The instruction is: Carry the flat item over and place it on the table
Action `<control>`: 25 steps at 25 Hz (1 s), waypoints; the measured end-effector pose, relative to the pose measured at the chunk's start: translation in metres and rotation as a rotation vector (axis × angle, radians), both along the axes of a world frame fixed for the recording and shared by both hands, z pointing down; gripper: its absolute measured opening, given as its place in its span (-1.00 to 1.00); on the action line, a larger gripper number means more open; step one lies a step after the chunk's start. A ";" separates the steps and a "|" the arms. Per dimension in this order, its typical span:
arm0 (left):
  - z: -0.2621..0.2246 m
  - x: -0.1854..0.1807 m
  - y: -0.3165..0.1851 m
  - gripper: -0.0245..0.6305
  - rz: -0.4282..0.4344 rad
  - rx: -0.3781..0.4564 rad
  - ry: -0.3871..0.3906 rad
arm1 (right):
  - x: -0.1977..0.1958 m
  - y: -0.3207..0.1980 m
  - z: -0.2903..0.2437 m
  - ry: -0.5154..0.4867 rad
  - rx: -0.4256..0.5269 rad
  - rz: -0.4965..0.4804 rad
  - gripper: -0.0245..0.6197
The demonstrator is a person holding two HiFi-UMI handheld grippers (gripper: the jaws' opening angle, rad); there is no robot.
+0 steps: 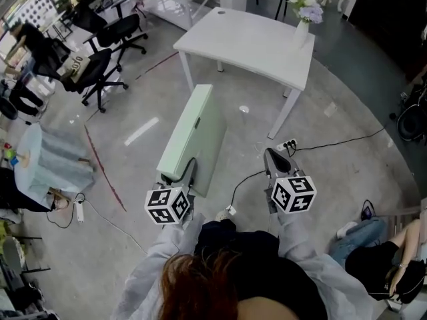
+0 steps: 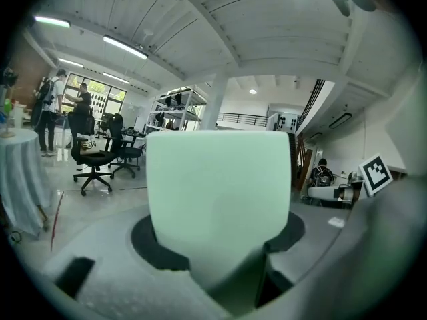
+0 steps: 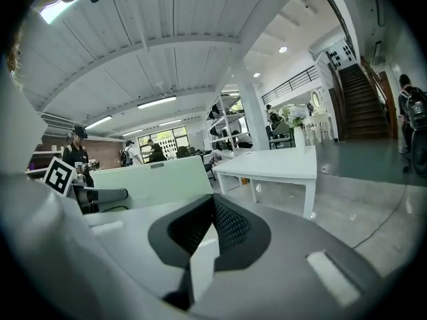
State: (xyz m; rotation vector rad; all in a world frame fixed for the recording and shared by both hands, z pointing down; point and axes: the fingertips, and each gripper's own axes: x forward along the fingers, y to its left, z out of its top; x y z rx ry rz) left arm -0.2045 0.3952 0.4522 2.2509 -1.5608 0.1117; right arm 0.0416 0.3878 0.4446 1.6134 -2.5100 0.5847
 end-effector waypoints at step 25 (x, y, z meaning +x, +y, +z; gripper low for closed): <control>0.058 -0.038 -0.076 -0.11 -0.020 -0.130 0.027 | -0.059 -0.097 0.056 -0.049 -0.139 -0.072 -0.90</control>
